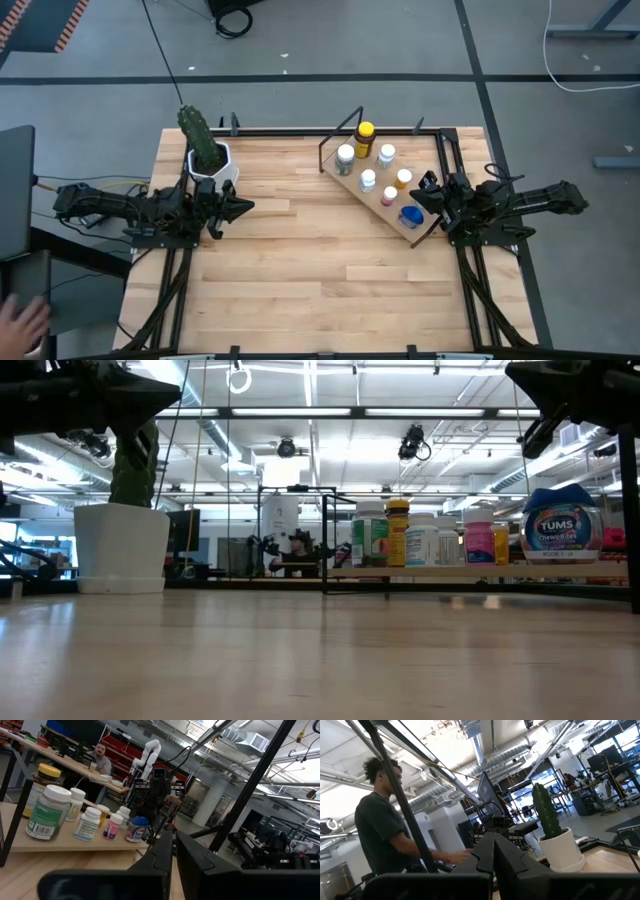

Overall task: Pick and place medicine bottles onto shelf by color
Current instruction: Return to Home Position

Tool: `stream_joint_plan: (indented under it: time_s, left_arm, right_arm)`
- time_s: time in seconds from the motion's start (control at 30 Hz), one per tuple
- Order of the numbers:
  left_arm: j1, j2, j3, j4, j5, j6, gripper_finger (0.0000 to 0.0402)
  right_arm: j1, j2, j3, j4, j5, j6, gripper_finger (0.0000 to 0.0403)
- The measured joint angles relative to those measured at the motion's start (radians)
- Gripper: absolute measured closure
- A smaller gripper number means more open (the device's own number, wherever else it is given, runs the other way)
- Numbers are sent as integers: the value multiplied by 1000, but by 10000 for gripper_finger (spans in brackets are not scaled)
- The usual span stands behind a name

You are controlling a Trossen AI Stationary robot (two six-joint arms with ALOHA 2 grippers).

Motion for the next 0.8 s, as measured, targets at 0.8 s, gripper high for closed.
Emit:
stream_joint_plan:
  time_s: [0.8]
  left_arm:
    - [0, 0, 0, 0, 0, 0, 374]
  right_arm:
    - [0, 0, 0, 0, 0, 0, 393]
